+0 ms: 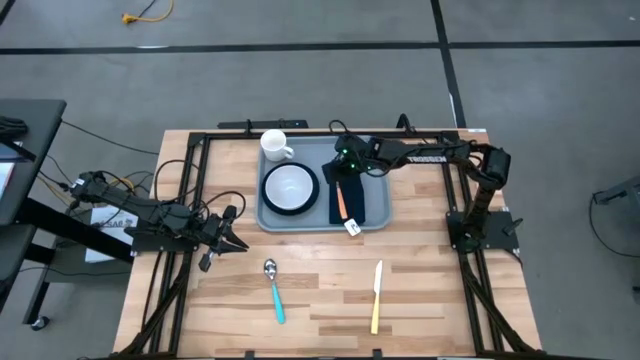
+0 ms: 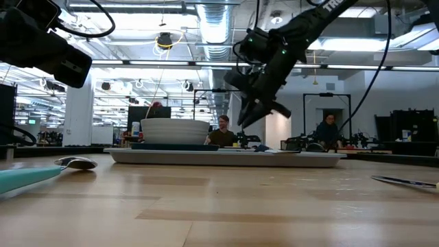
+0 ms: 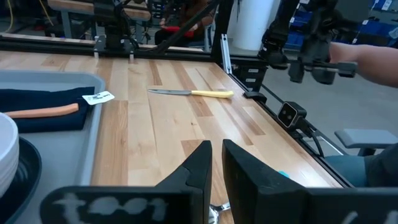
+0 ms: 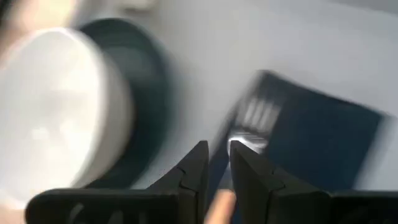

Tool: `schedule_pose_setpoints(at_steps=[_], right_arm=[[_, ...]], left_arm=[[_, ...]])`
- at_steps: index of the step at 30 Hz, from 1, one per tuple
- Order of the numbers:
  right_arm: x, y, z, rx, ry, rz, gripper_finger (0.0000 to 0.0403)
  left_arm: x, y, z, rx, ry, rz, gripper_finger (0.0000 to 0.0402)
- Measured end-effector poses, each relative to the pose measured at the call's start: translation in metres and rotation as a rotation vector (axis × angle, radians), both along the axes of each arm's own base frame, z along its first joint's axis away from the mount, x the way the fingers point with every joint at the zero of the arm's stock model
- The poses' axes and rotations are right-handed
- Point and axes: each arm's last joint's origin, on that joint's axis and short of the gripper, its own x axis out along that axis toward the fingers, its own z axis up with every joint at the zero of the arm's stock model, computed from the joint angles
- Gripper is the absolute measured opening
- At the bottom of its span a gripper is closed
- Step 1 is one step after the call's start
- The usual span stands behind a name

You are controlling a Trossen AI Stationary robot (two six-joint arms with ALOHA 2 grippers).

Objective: Set up tray
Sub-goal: Put the orange fork on the dark blue napkin

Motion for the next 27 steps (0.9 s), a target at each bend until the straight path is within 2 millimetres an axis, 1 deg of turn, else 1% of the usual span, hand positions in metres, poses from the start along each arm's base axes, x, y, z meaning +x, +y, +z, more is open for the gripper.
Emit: schedule_pose_setpoints(at_steps=[5, 10, 19, 22, 27], right_arm=[[-0.012, -0.010, -0.001, 0.021, 0.107, -0.051, 0.0052], [-0.021, -0.010, -0.006, 0.055, 0.189, -0.059, 0.0046], [-0.019, -0.008, -0.008, 0.040, 0.180, -0.034, 0.0045], [-0.015, -0.004, -0.012, 0.050, 0.176, -0.010, 0.0045], [-0.006, 0.008, -0.011, 0.075, 0.133, 0.033, 0.0054]], left_arm=[[0.000, 0.000, 0.000, 0.000, 0.000, -0.004, 0.0025], [0.000, 0.000, 0.000, 0.000, 0.000, -0.003, 0.0025], [0.000, 0.000, 0.000, 0.000, 0.001, -0.004, 0.0025], [0.000, 0.000, 0.000, 0.000, 0.001, -0.004, 0.0025], [0.000, 0.000, 0.000, 0.000, 0.000, -0.003, 0.0025]])
